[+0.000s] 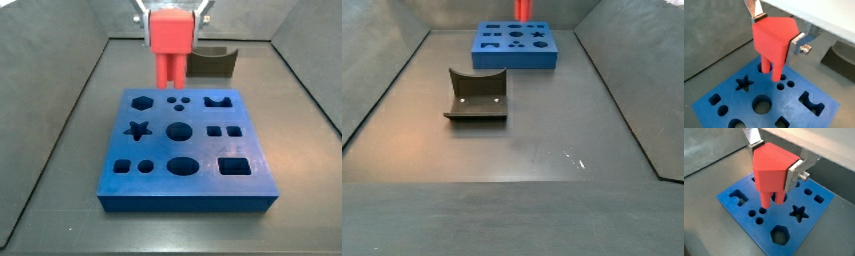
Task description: Insert the 3 prong object.
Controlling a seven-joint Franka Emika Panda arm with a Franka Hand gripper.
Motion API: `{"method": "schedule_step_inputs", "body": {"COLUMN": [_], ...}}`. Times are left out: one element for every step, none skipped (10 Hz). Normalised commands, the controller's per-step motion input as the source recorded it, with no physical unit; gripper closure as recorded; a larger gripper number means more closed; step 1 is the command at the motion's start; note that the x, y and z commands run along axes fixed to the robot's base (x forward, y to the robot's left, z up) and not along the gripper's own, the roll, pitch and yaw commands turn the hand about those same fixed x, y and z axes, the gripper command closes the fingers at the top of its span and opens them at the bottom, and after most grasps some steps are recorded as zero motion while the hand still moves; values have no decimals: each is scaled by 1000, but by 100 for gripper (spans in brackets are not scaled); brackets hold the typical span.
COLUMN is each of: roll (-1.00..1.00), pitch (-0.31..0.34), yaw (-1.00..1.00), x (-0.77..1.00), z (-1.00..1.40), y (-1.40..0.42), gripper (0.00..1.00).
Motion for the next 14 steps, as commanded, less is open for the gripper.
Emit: {"method": "schedule_step_inputs", "body": {"roll": [-66,-59,-20,-36,-60,-56,-56,-34,-37,-30,-16,-4,0,0], "pitch": [0,0,-20,-24,-31,0,0,0,0,0,0,0,0,0], "yaw": [-17,0,-3,-100,-217,-454,-546,-589,-540,-451,-363,-343,-343,-360], "x": [20,26,0,0,0,100,146,137,109,100,57,40,80,123], "z": [-54,-34,-246,-323,-306,-303,-337,-374,-343,-263,-223,-217,-234,-249], "y": [0,0,0,0,0,51,103,100,86,57,29,14,0,0], "gripper": [100,100,100,100,100,100,100,100,100,100,100,100,100,100]}}
